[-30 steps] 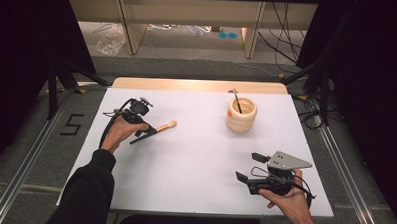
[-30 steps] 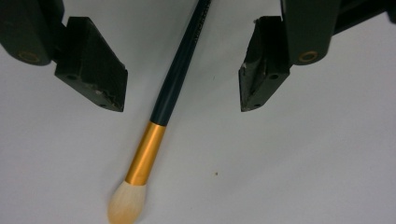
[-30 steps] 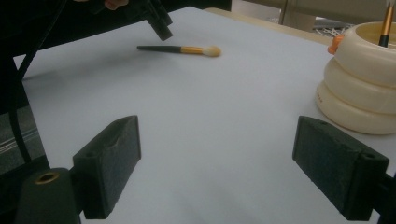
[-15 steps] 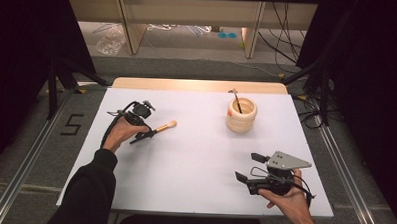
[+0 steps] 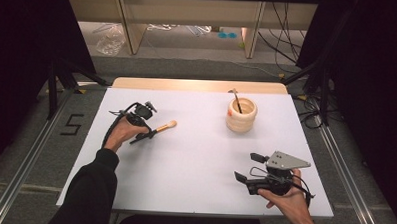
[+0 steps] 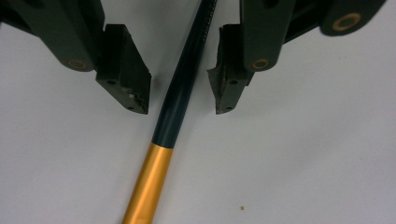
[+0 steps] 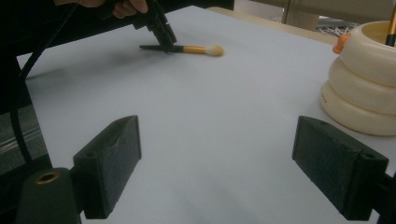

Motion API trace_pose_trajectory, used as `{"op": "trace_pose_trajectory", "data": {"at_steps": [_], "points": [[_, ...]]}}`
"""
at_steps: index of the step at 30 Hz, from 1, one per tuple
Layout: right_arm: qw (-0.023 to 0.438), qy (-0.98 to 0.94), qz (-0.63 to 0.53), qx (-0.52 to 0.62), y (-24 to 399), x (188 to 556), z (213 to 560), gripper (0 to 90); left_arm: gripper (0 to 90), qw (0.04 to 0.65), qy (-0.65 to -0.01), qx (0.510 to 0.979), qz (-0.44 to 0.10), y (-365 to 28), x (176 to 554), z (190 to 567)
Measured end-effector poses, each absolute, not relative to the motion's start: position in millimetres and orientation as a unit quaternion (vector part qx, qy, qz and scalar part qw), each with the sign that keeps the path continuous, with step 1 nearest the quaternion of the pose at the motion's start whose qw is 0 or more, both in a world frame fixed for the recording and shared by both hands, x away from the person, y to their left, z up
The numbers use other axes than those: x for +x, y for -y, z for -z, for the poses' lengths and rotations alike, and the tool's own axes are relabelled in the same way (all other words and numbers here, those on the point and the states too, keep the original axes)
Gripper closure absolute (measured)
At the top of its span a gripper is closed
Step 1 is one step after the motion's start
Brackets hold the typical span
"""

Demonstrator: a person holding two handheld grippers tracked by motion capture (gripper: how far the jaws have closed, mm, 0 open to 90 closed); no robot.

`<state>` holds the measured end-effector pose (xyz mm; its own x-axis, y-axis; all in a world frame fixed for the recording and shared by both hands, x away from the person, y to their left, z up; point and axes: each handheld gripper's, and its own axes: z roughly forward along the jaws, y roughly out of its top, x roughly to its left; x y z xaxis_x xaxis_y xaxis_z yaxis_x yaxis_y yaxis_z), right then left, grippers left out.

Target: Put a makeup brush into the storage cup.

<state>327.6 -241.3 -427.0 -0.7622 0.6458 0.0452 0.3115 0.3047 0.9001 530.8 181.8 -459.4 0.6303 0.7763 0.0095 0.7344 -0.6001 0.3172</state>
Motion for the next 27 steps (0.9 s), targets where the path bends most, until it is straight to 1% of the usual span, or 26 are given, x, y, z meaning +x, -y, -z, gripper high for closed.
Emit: {"op": "trace_pose_trajectory", "data": {"at_steps": [2, 6, 7, 8, 9, 10, 12, 14, 17, 18, 19, 20, 21, 27], "points": [[0.167, -0.791, -0.503, 0.305, 241.3, 326.9, 426.6, 16.6, 59.0, 0.134, -0.425, 0.892, -0.072, -181.3, 531.2, 458.1], [0.167, -0.789, -0.508, 0.302, 240.9, 327.4, 426.9, 16.6, 63.7, 0.137, -0.419, 0.895, -0.068, -182.2, 535.1, 453.9], [0.166, -0.790, -0.507, 0.302, 241.2, 327.4, 426.7, 16.6, 64.3, 0.135, -0.418, 0.896, -0.066, -182.2, 535.7, 454.0], [0.166, -0.790, -0.507, 0.302, 241.2, 327.3, 426.6, 16.6, 64.8, 0.138, -0.434, 0.888, -0.060, -180.4, 534.5, 454.7], [0.165, -0.790, -0.507, 0.302, 241.2, 327.2, 426.6, 16.6, 65.3, 0.137, -0.433, 0.889, -0.057, -180.4, 535.0, 455.2], [0.165, -0.790, -0.507, 0.303, 241.3, 327.1, 426.5, 16.6, 65.6, 0.131, -0.416, 0.898, -0.061, -181.9, 537.1, 455.2], [0.165, -0.790, -0.507, 0.302, 241.3, 327.3, 426.5, 16.6, 66.0, 0.128, -0.426, 0.894, -0.051, -179.8, 535.6, 457.9], [0.165, -0.790, -0.507, 0.302, 241.2, 327.3, 426.6, 16.6, 66.9, 0.124, -0.418, 0.899, -0.051, -179.4, 536.5, 459.4], [0.165, -0.791, -0.507, 0.302, 241.1, 327.2, 426.6, 16.6, 68.8, 0.123, -0.428, 0.894, -0.045, -178.9, 536.9, 460.6], [0.164, -0.791, -0.507, 0.301, 241.0, 327.1, 426.5, 16.6, 69.4, 0.120, -0.414, 0.901, -0.049, -180.8, 539.0, 459.9], [0.164, -0.791, -0.507, 0.301, 241.0, 327.1, 426.5, 16.6, 70.4, 0.123, -0.412, 0.901, -0.048, -181.4, 539.5, 460.5], [0.164, -0.791, -0.507, 0.301, 241.0, 327.1, 426.6, 16.6, 71.3, 0.124, -0.429, 0.894, -0.041, -180.4, 537.5, 460.5], [0.164, -0.791, -0.507, 0.301, 241.0, 327.2, 426.6, 16.6, 71.9, 0.127, -0.432, 0.892, -0.040, -180.5, 537.6, 460.7], [0.164, -0.789, -0.509, 0.302, 240.4, 326.7, 426.5, 16.7, 77.3, 0.123, -0.430, 0.894, -0.035, -182.3, 539.5, 460.5]]}}
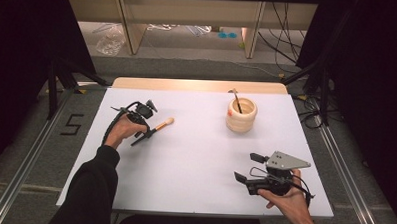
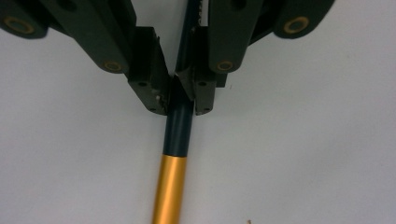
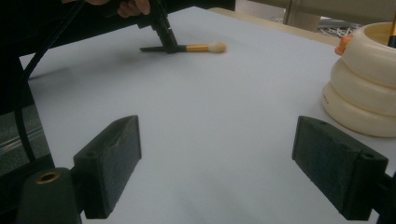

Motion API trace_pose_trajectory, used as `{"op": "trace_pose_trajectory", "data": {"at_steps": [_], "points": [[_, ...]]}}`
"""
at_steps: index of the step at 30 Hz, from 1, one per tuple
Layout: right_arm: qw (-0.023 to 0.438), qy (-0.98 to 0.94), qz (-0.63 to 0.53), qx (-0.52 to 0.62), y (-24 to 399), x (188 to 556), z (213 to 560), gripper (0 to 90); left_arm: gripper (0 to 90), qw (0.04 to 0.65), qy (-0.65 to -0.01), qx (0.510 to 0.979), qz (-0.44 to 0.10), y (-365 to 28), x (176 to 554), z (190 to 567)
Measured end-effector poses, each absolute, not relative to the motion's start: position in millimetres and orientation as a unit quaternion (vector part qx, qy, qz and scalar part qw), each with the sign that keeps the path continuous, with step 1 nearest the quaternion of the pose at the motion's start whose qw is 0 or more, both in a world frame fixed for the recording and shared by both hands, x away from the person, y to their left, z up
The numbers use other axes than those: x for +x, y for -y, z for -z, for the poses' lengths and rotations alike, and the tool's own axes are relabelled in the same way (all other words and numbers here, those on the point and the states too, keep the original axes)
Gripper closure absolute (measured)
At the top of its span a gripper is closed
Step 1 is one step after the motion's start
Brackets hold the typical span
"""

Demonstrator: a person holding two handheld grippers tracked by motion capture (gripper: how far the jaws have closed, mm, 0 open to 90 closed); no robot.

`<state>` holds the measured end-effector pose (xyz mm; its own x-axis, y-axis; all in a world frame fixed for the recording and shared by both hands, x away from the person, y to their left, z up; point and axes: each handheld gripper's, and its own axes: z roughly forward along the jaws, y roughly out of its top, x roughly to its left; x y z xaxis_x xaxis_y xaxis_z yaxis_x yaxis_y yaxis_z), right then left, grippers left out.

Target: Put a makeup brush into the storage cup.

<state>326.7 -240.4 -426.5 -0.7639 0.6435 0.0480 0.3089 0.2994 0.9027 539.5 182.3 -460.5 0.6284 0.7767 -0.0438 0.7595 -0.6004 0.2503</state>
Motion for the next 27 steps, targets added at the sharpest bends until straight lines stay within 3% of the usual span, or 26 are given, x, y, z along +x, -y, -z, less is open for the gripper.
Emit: {"op": "trace_pose_trajectory", "data": {"at_steps": [27], "points": [[0.159, -0.790, -0.511, 0.299, 240.8, 327.7, 426.9, 17.0, 78.8, 0.111, -0.419, 0.900, -0.039, -180.3, 539.7, 459.9]]}}
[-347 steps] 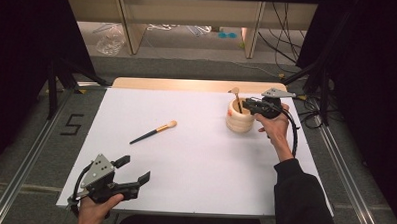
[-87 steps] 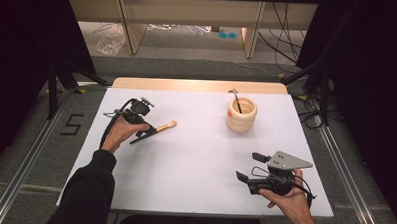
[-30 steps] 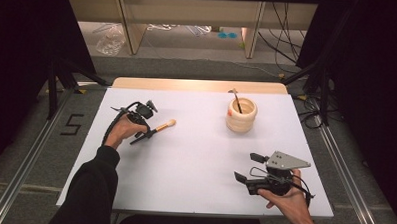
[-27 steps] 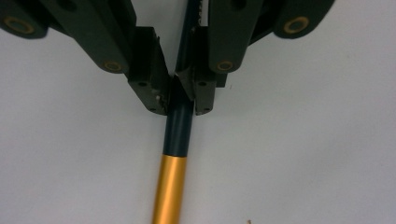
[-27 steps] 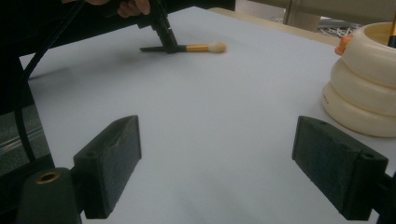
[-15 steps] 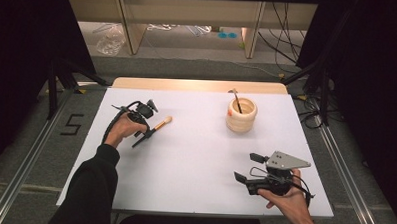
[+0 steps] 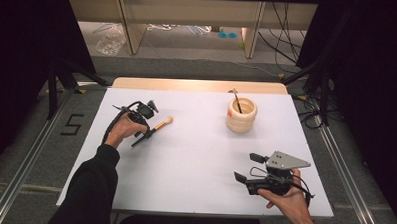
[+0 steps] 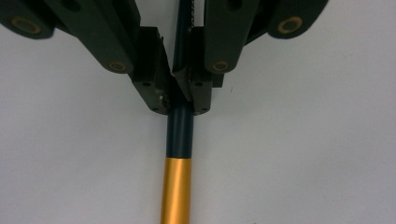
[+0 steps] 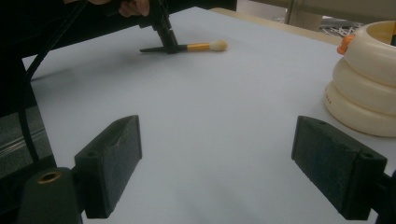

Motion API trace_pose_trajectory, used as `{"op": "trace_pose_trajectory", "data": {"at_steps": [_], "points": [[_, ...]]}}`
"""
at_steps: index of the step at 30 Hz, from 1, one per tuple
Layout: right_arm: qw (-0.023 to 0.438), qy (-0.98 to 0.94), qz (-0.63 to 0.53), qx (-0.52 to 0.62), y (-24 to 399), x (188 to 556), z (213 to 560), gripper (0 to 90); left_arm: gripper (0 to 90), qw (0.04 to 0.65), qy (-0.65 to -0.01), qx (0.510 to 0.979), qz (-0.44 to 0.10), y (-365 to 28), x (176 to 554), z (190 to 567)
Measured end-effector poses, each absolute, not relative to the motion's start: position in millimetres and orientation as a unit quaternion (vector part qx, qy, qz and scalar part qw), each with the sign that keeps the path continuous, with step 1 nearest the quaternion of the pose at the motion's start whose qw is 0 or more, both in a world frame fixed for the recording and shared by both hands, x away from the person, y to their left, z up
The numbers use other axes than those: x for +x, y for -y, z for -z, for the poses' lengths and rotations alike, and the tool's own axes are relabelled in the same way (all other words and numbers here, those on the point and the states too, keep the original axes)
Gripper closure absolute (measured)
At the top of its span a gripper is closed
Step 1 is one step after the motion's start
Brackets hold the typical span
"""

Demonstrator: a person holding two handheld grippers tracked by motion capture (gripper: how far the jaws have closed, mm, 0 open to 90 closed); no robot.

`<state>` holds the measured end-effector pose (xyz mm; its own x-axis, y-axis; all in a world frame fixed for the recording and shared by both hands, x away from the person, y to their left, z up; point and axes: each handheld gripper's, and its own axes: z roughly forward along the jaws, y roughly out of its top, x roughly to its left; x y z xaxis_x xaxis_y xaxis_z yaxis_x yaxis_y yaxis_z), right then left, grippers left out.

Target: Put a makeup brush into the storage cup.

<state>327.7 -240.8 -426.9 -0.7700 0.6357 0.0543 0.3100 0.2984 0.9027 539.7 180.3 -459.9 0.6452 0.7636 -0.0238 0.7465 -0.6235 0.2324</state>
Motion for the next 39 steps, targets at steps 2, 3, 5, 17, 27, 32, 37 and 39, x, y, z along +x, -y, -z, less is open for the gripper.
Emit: {"op": "trace_pose_trajectory", "data": {"at_steps": [2, 3, 5, 17, 27, 32, 37, 39], "points": [[0.159, -0.790, -0.511, 0.300, 241, 328, 427, 17.1, 78.8, 0.117, -0.425, 0.897, -0.039, -182, 540, 459], [0.159, -0.790, -0.511, 0.299, 241, 328, 427, 17.1, 78.8, 0.124, -0.427, 0.895, -0.040, -183, 539, 459], [0.159, -0.790, -0.511, 0.299, 241, 328, 427, 17.1, 78.8, 0.124, -0.430, 0.893, -0.037, -184, 538, 457], [0.160, -0.792, -0.505, 0.304, 241, 327, 426, 17.1, 78.8, 0.198, -0.440, 0.874, -0.059, -193, 528, 437], [0.162, -0.789, -0.510, 0.301, 241, 328, 427, 16.9, 78.8, 0.277, -0.432, 0.853, -0.091, -198, 508, 415], [0.163, -0.789, -0.511, 0.301, 240, 328, 427, 16.9, 78.8, 0.318, -0.432, 0.837, -0.106, -198, 497, 402], [0.162, -0.788, -0.512, 0.301, 240, 328, 427, 16.9, 78.8, 0.347, -0.423, 0.829, -0.119, -194, 483, 391], [0.163, -0.792, -0.504, 0.304, 241, 327, 426, 16.8, 78.8, 0.358, -0.420, 0.825, -0.124, -191, 477, 387]]}}
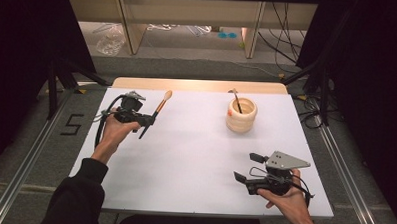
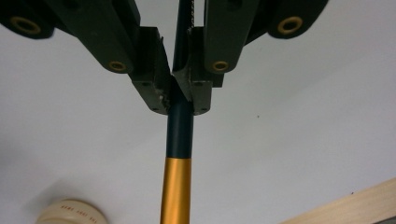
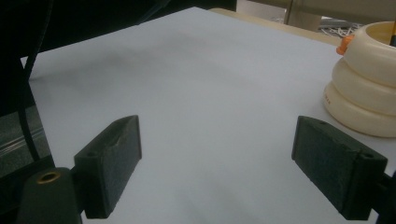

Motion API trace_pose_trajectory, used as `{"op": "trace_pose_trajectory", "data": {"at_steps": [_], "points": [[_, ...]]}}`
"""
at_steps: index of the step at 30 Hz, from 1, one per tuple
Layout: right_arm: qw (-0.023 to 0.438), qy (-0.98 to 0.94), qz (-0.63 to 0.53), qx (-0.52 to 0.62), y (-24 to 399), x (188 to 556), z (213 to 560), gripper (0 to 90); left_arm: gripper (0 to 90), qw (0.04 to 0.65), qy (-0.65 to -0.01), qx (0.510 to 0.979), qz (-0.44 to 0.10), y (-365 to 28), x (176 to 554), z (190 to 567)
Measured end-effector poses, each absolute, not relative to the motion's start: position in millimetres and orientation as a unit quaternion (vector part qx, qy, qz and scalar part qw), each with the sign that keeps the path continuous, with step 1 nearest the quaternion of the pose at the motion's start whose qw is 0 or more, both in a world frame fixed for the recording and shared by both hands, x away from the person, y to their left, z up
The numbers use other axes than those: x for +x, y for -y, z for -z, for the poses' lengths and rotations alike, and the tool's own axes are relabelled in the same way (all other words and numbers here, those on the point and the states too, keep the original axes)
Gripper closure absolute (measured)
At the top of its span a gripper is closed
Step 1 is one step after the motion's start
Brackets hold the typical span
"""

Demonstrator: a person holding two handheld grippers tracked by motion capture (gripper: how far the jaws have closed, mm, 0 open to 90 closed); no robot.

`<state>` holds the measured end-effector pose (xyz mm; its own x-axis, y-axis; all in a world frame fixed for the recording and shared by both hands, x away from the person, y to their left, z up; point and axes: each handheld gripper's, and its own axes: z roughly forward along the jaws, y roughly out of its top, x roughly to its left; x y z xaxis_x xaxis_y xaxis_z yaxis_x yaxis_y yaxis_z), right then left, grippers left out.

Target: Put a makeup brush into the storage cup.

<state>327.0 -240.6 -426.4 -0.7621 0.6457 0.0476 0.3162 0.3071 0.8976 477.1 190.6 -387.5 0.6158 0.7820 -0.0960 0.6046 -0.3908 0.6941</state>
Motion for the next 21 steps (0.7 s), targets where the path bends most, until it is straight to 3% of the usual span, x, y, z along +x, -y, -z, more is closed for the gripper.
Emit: {"op": "trace_pose_trajectory", "data": {"at_steps": [21], "points": [[0.165, -0.781, -0.520, 0.302, 240, 328, 427, 16.7, 78.8, 0.450, -0.396, 0.785, -0.155, -176, 431, 379]]}}
